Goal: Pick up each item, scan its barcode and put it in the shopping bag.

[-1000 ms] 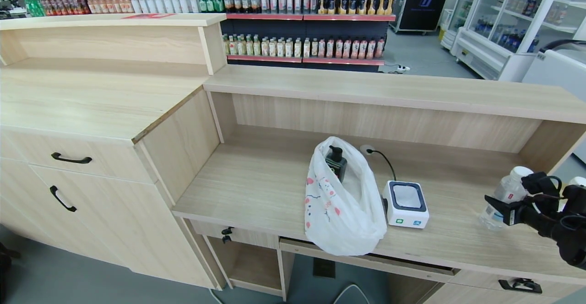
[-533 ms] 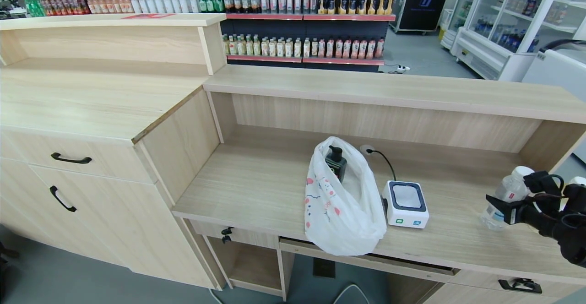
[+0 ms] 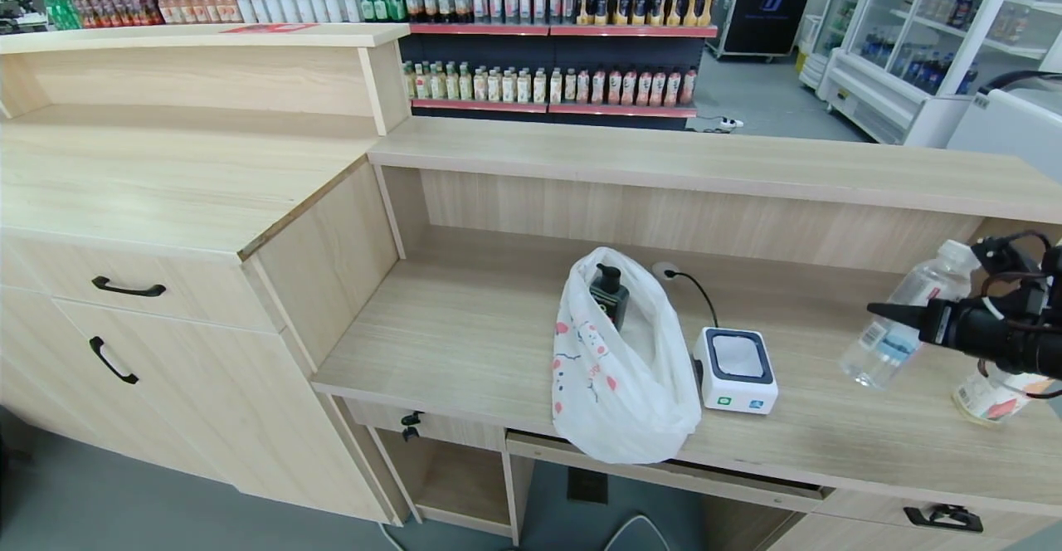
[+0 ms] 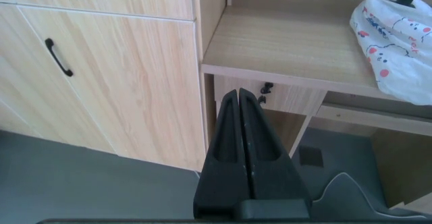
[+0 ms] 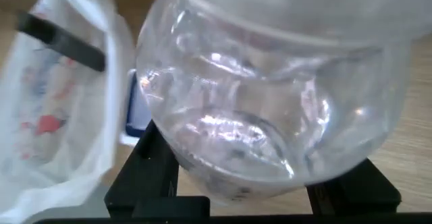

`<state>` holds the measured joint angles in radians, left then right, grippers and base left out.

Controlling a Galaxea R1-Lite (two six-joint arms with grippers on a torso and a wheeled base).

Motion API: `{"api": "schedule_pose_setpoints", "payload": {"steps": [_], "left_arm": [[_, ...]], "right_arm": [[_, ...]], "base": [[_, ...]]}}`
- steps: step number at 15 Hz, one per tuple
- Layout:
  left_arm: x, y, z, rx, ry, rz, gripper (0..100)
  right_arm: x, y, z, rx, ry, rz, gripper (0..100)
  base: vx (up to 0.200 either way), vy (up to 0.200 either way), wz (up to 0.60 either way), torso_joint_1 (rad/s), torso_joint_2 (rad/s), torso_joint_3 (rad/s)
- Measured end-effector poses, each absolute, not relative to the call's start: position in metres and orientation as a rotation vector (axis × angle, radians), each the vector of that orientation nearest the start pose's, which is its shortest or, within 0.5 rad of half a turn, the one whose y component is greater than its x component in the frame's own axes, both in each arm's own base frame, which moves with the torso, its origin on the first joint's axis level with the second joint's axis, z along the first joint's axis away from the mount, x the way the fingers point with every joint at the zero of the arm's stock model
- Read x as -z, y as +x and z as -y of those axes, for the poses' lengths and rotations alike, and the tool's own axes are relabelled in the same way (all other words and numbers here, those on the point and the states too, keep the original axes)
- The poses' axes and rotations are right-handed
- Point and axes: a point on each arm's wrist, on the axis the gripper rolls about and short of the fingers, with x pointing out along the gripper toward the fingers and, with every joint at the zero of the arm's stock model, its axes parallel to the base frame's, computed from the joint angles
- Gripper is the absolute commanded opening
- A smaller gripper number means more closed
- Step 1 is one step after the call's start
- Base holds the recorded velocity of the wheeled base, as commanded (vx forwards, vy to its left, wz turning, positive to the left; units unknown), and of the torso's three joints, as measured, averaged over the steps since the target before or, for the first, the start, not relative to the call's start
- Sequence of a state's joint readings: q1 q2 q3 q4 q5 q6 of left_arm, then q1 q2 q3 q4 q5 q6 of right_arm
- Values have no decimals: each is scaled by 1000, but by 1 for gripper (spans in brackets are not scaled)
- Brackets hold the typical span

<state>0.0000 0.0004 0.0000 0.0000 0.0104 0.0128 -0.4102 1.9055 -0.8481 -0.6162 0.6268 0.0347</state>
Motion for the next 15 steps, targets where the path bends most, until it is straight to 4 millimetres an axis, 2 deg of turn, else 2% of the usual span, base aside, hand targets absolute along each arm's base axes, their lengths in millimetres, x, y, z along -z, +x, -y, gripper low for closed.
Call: {"api": "schedule_pose_setpoints", "payload": {"steps": [3, 5, 9, 15], "left_arm": [[-75, -23, 0, -10, 13, 0, 0], [-75, -23, 0, -10, 13, 0, 0], [-75, -23, 0, -10, 13, 0, 0], [-75, -23, 0, -10, 13, 0, 0]], "right_arm": [[-184, 291, 88, -425, 364, -363, 0], [-211, 271, 69, -601, 385, -318, 0], [-239, 234, 31, -802, 403, -300, 0], [-267, 184, -24, -1061, 367, -312, 0]], "base": [[0, 0, 0, 0, 0, 0], [0, 0, 0, 0, 0, 0], [0, 0, 0, 0, 0, 0], [0, 0, 0, 0, 0, 0]]}}
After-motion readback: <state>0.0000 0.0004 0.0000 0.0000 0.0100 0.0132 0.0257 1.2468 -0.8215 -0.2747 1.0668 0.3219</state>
